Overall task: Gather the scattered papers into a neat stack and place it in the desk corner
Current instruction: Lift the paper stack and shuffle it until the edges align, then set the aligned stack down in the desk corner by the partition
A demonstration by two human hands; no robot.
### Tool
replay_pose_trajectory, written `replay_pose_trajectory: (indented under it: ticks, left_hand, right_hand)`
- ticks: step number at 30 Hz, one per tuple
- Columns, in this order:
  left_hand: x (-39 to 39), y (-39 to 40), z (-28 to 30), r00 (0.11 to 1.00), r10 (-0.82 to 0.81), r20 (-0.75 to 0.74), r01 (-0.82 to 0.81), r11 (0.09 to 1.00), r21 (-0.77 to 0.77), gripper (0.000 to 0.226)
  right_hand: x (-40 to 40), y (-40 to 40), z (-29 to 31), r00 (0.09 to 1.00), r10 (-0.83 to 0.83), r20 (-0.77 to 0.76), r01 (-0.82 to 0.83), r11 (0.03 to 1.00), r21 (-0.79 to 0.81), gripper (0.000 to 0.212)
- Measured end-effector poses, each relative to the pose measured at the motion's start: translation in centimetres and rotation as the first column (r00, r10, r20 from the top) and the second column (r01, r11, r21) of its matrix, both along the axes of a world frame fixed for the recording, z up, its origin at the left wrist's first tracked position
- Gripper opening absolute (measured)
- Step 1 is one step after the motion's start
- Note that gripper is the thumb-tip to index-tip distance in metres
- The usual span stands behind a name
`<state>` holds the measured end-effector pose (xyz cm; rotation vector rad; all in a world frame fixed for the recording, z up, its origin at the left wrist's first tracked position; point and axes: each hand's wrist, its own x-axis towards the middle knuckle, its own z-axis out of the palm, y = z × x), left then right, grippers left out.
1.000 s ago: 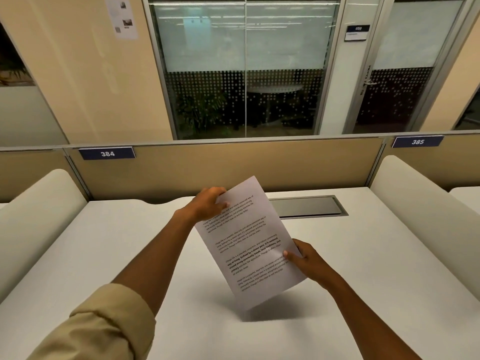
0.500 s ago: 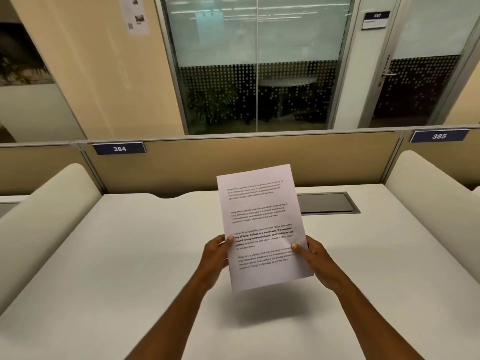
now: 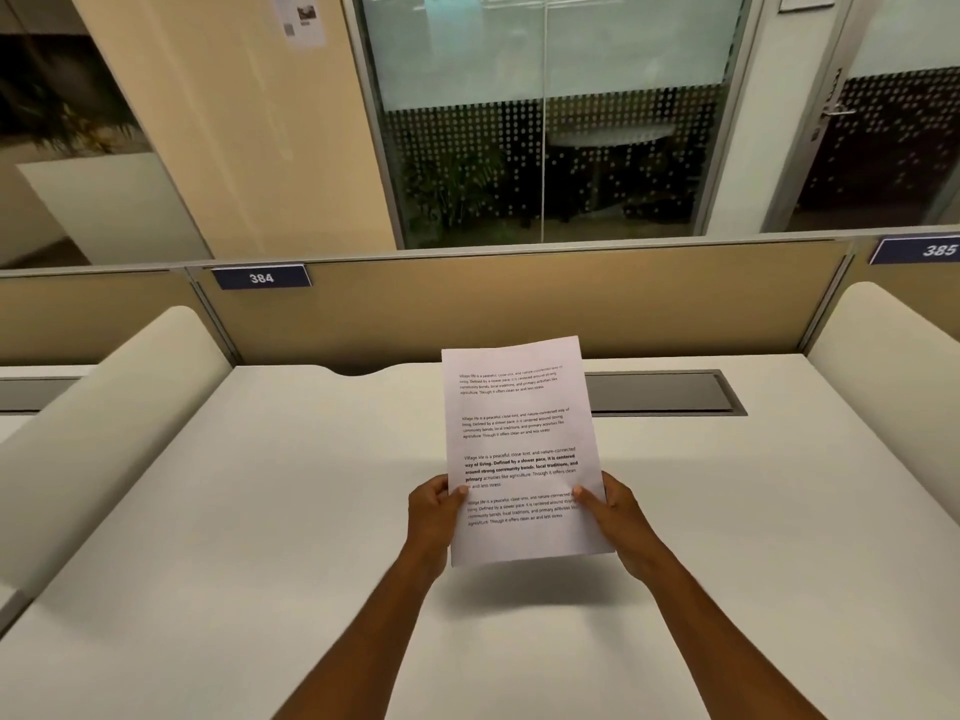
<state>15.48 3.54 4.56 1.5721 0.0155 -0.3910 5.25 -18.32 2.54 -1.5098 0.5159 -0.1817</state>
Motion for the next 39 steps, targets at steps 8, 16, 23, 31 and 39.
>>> replay_pose_trajectory:
  ticks: [8,16,23,31,39]
  left_hand:
    - [-0.3,-0.4,-0.5,0.999,0.047,0.007,-0.047,0.997,0.052,0.016]
    - [-0.1,1.4,-1.9,0.994,0.111,-0.007,-0.109,0.989,0.095,0.015]
    - [2.6,5.3,-2.3,0.993,0.113,-0.032,-0.110,0.990,0.085,0.014]
    - [9.6,13.1,-2.5,0.987,0.041,-0.156,-0.047,0.998,-0.030,0.020]
    - [18.9,22.9,-2.2,0.982,-0.049,-0.185,0.056,0.998,0.032,0.019]
  right_hand:
    - [0.4,-1.2,-0.9,0.994,0.080,-0.074,-0.072,0.992,0.103,0.029]
    - [1.5,-0.4,-1.1,0.983,0.087,-0.161,-0.071,0.992,0.107,0.028]
    - [4.2,2.1,0.0,0.968,0.110,-0.224,-0.088,0.990,0.108,0.020]
    - [10.2,9.2,-0.1,0.972,0.073,-0.222,-0.044,0.990,0.134,0.023]
    - [17.4,18.9,-1.2,0.978,0.046,-0.206,-0.002,0.979,0.205,0.024]
